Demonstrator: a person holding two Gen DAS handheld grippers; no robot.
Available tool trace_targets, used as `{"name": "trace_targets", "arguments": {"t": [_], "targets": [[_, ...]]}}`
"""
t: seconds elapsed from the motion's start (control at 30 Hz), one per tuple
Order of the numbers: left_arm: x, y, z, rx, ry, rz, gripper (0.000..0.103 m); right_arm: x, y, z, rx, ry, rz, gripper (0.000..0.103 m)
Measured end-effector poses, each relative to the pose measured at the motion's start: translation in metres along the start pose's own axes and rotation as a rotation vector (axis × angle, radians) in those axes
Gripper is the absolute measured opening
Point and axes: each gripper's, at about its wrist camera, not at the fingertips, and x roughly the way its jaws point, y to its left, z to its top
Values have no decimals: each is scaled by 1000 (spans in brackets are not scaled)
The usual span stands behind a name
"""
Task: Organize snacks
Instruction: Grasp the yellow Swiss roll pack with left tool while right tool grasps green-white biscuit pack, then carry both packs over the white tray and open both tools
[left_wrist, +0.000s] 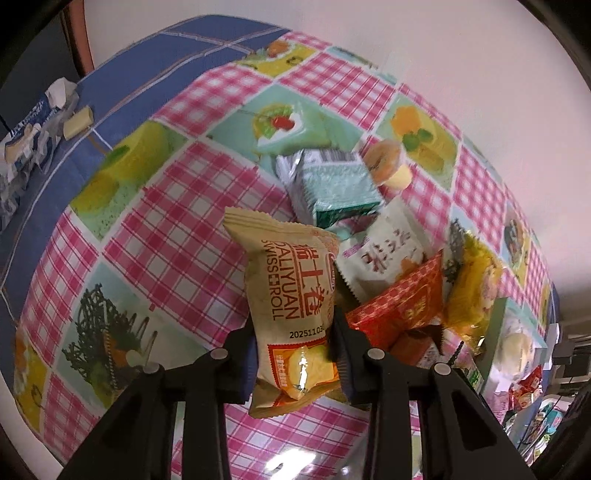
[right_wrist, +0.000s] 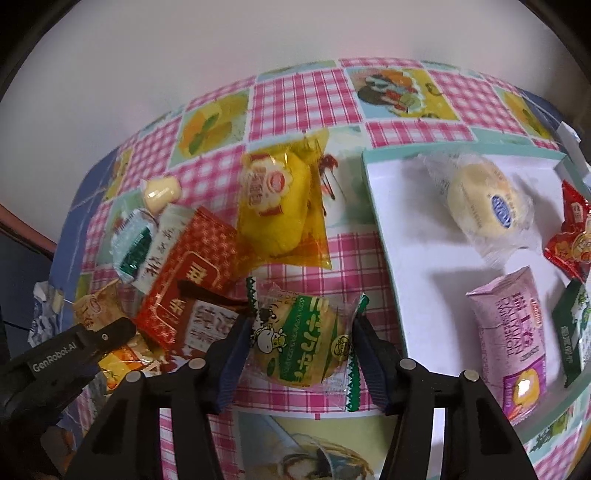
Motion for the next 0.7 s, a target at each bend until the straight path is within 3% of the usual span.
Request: {"name": "trace_targets", "arguments": {"t": [0.47,0.7], "targets": [[-53,-29,-8,78,-107,-71,36,-39,-15,5,33,-45,-17,59],[-57,-65,-16,160,-119,-128,36,-54,-50,14,127,-65,-39,59]]}}
